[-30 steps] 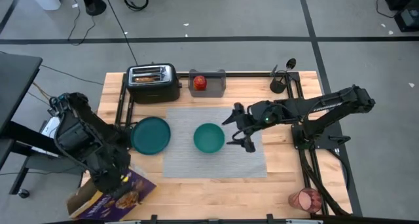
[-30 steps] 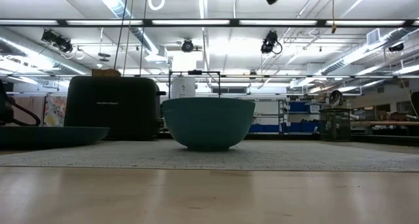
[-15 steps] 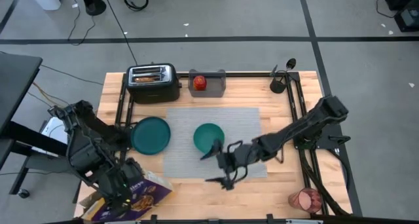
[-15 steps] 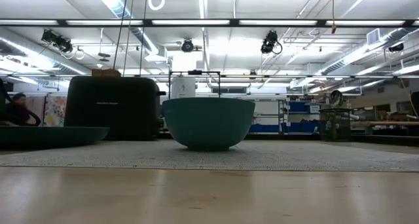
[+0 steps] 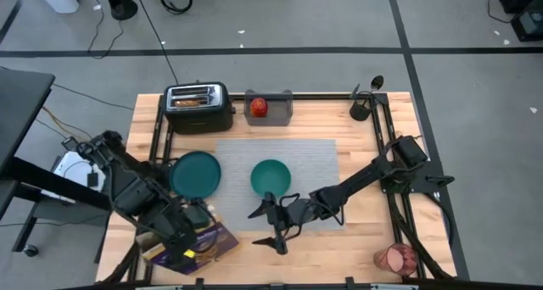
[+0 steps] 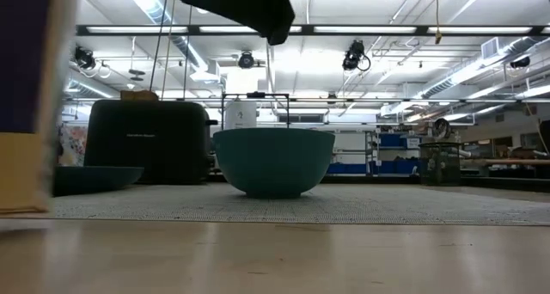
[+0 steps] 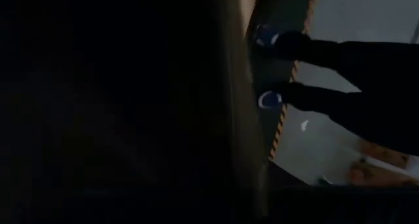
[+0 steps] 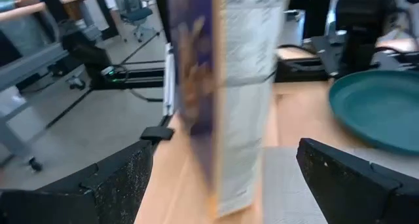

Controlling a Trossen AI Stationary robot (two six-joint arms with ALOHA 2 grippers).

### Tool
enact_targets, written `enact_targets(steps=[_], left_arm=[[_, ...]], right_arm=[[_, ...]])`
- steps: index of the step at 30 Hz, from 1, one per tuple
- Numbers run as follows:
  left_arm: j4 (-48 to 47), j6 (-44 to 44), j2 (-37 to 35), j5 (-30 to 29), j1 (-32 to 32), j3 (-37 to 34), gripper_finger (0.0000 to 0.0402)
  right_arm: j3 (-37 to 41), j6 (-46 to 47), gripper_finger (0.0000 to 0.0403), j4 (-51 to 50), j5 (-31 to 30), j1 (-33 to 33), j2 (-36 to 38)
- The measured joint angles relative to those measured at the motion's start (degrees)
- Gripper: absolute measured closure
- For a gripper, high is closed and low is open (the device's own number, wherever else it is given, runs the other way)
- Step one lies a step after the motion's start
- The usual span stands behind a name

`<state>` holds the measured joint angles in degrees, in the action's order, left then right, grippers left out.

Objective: Arrange a breakfast setting
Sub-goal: Pour the cereal on the green bowl

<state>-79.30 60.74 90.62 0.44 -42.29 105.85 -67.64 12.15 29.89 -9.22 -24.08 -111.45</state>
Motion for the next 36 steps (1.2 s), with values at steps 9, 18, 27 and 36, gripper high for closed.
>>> enact_targets(steps=[9,18,27,36], left_arm=[[6.66,-5.09,2.08,-3.29,2.73,0.01,0.0401],[9.56,-6.36,3.43,-4.45,1.52,0.17,0.0401],[11.75,-10.39,3.55,-4.71,1.78,0.04,0.0399],[11.86,-12.95,3.57,-5.17,4.30,0.01,0.0397]], right_arm=[[0.00,3.06,0.0029,-8.62,1.39,0.29,0.45],[0.00,-1.76,0.0031,-11.33,-1.64,-2.48,0.49],[0.00,-4.18,0.0031,-2.37,0.89,-1.86,-4.73],[-0.02,0.56,0.0031,5.70,10.85,0.41,-9.44]])
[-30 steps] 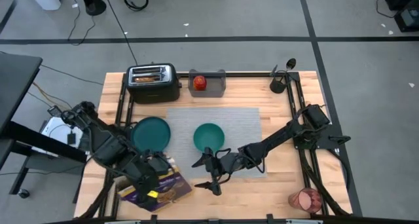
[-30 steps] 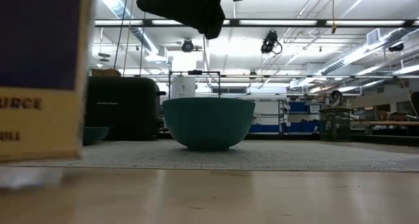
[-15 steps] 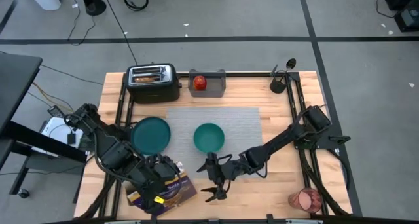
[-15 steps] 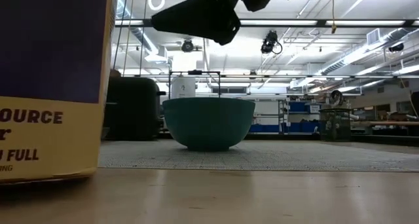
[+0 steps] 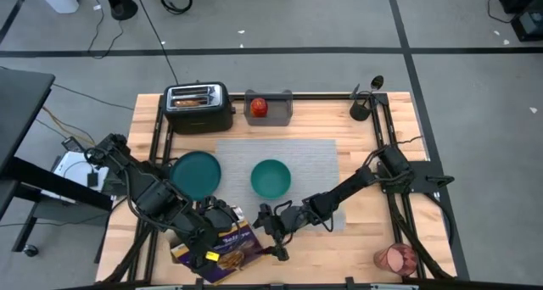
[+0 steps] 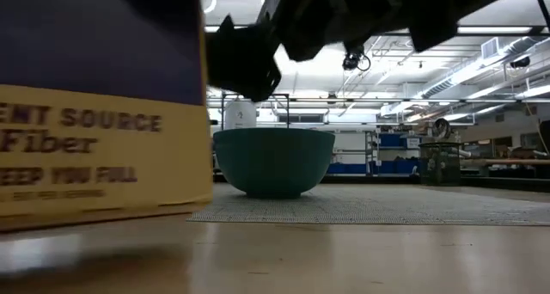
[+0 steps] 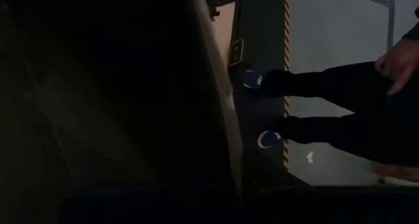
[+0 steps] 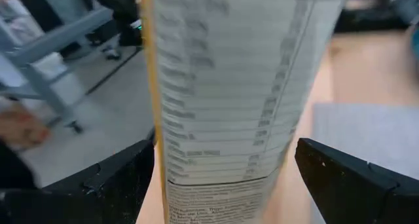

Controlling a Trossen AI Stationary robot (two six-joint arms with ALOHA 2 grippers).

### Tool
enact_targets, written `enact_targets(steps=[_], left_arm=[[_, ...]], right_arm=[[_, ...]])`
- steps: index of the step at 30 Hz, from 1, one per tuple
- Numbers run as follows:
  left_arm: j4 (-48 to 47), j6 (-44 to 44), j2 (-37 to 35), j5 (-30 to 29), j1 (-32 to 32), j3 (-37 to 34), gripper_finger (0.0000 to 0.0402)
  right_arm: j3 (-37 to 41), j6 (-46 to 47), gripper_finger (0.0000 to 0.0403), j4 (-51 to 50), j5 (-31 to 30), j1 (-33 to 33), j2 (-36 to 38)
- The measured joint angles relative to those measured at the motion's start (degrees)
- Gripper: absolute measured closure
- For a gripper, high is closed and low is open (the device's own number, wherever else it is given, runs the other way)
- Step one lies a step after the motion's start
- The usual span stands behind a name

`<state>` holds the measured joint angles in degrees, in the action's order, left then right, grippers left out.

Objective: Arrange a breakfast setting
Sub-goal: Pour the cereal on the green bowl

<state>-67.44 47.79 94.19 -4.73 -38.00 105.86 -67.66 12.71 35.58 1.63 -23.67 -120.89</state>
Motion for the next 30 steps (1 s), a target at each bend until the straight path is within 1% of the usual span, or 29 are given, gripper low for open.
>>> enact_targets(steps=[3,7,10,13,16,19,22,26,27,30], left_arm=[[-0.73,-2.02,-0.02,-0.09,1.22,0.88,0.0398],[-1.91,-4.94,-0.02,-0.12,3.29,4.33,0.0399],[-2.35,-5.12,-0.18,-1.69,4.41,7.12,0.0400],[-3.42,-5.00,-0.22,-2.84,4.72,8.65,0.0400],[-4.12,-4.91,-0.22,-3.59,4.63,9.11,0.0400],[-4.46,-4.39,-0.22,-3.69,4.72,9.11,0.0399],[-4.23,-3.48,-0.33,-3.55,4.70,9.11,0.0394],[-4.41,-3.13,-0.87,-1.14,5.16,9.11,0.0383],[-4.24,-2.69,-1.22,-0.68,5.37,9.11,0.0378],[-4.15,-0.97,-2.75,2.18,5.73,9.19,0.0355]], right_arm=[[0.02,2.24,0.0031,-0.42,4.70,0.76,-0.03],[0.04,2.52,0.0031,1.43,9.83,1.48,0.12],[0.04,4.90,0.0034,4.84,10.95,2.00,0.12],[0.04,7.41,0.0054,9.02,10.45,2.32,0.12],[0.02,7.91,0.0091,10.94,7.01,2.33,0.19],[0.04,7.83,0.0147,11.69,4.21,2.40,0.19],[0.04,7.82,0.0214,12.23,3.50,2.35,0.19],[0.02,8.18,0.0294,11.77,3.49,2.35,0.88],[0.02,8.13,0.0306,11.49,3.61,2.37,1.21],[0.04,6.43,0.0309,7.43,3.84,2.35,3.43]])
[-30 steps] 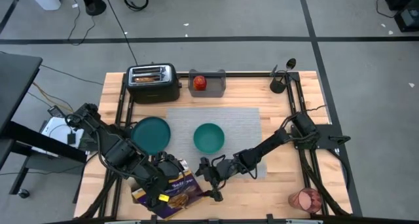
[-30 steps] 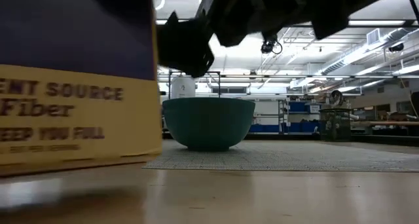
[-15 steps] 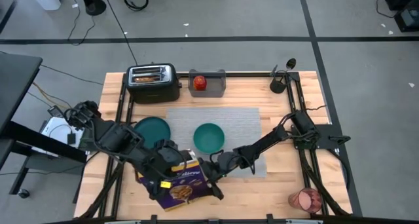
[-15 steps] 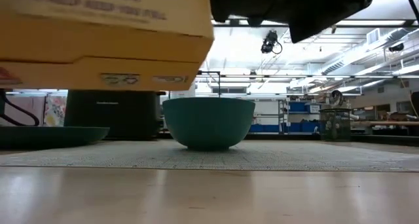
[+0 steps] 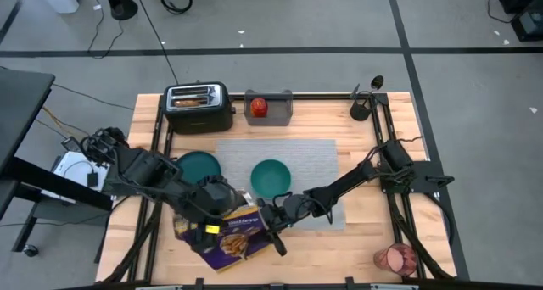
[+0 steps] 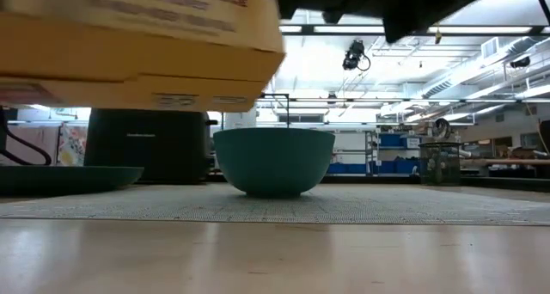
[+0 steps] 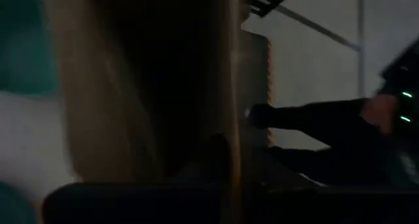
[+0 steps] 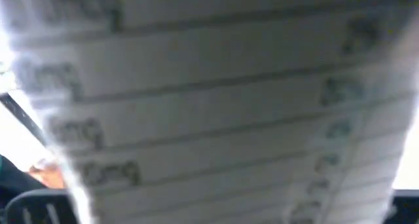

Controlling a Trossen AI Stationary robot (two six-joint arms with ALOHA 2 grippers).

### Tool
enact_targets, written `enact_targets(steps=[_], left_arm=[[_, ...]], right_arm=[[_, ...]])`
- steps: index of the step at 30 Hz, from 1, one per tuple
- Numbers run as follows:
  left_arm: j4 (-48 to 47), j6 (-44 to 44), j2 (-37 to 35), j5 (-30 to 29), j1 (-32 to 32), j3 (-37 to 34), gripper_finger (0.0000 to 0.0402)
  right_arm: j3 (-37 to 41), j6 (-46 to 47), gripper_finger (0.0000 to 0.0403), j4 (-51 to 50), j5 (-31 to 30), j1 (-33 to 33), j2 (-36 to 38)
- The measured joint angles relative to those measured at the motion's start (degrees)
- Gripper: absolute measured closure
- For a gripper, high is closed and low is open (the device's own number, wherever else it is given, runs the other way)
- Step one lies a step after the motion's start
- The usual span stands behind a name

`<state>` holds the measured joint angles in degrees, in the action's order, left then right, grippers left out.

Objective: Arrange a breakfast setting
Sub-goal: Pour the cereal on the green bowl

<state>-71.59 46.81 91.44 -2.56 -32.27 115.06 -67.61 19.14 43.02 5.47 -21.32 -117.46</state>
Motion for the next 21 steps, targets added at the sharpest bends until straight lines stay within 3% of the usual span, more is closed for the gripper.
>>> enact_targets(steps=[8,10,12,16,19,21], left_arm=[[-2.82,7.54,-8.55,12.30,3.54,0.01,0.0253],[-4.70,10.96,-11.87,12.68,4.01,0.01,0.0240],[-5.54,12.66,-15.30,7.36,3.60,0.01,0.0237],[-6.09,12.04,-20.65,-12.04,0.07,0.05,0.0241],[-6.13,9.12,-21.48,-24.26,-2.06,0.07,0.0239],[-5.98,6.07,-20.75,-29.40,-2.34,0.07,0.0230]], right_arm=[[0.00,-6.63,0.0309,-26.47,0.02,0.15,12.96],[0.02,-8.49,0.0310,-33.83,0.09,0.09,17.75],[0.00,-9.05,0.0310,-41.42,-0.51,0.07,22.89],[0.02,-9.03,0.0310,-53.86,-3.35,0.04,33.57],[0.00,-8.95,0.0310,-59.34,-7.17,0.07,42.32],[0.00,-8.95,0.0310,-61.54,-10.37,0.17,47.50]])
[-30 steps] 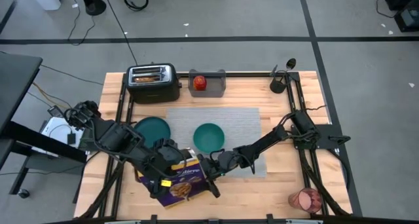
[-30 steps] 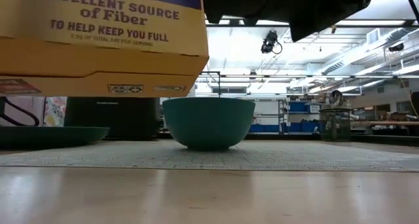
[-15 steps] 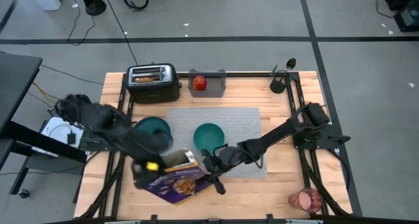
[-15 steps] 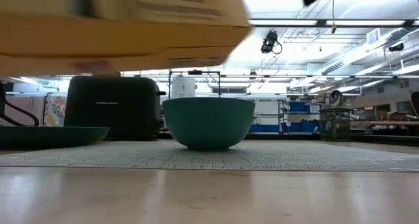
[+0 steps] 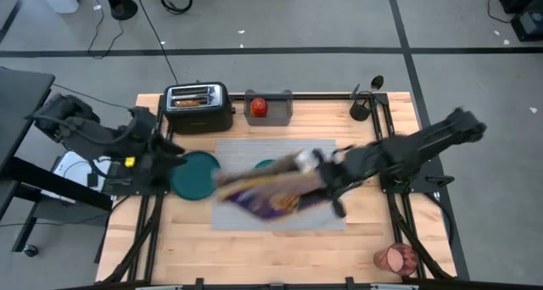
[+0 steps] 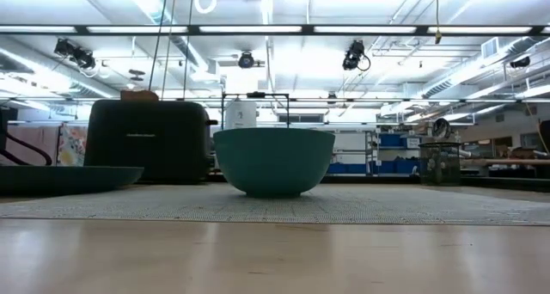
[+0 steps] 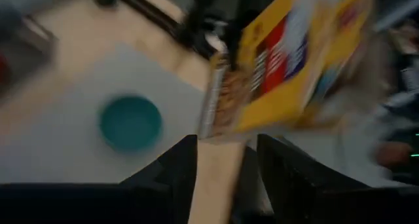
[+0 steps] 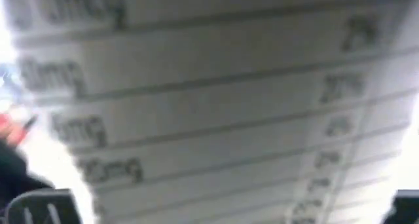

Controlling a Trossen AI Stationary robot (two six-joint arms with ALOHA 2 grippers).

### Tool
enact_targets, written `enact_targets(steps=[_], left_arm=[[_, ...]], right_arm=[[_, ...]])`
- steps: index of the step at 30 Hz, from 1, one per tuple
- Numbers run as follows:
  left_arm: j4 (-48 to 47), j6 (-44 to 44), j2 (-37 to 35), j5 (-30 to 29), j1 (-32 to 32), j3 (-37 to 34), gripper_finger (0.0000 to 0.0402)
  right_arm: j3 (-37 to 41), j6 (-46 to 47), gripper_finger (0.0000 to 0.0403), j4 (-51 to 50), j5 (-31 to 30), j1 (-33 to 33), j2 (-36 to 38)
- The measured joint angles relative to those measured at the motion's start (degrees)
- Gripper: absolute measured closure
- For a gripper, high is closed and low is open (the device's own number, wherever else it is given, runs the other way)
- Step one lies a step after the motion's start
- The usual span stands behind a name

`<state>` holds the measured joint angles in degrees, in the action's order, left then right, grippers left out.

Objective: Arrange a breakfast setting
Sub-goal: Pour the cereal on the green bowl

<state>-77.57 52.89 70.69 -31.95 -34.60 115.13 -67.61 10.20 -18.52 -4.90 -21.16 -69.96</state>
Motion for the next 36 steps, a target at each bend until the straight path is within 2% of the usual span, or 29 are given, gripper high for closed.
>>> enact_targets(steps=[3,6,11,14,19,24,29,36], left_arm=[[3.74,-5.20,2.43,-2.75,1.47,-0.03,0.0205],[12.95,-12.47,6.29,-2.64,4.82,-0.07,0.0173],[29.32,-27.04,12.64,1.57,9.75,-0.09,0.0113],[35.42,-33.80,15.91,1.90,12.27,-0.10,0.0088],[42.36,-41.51,20.32,1.57,16.28,-0.11,0.0083],[45.18,-42.02,22.68,4.58,18.85,-0.11,0.0083],[49.63,-43.66,24.22,4.63,20.46,-0.13,0.0083],[50.97,-43.06,25.42,5.77,22.51,-0.15,0.0095]], right_arm=[[0.00,-1.01,0.0310,-0.39,-3.23,0.69,6.65],[-0.07,-2.62,0.0310,-0.33,-4.36,2.13,11.47],[-0.07,-5.20,0.0310,-0.59,-2.81,4.60,15.60],[-0.07,-5.96,0.0310,-0.48,-0.88,5.38,17.13],[-0.07,-7.41,0.0310,-0.45,0.38,5.82,18.58],[0.00,-7.78,0.0310,-0.24,-0.36,5.84,19.13],[0.00,-9.37,0.0309,1.13,-0.35,5.87,18.78],[0.00,-10.75,0.0309,2.00,-0.92,6.06,17.35]])
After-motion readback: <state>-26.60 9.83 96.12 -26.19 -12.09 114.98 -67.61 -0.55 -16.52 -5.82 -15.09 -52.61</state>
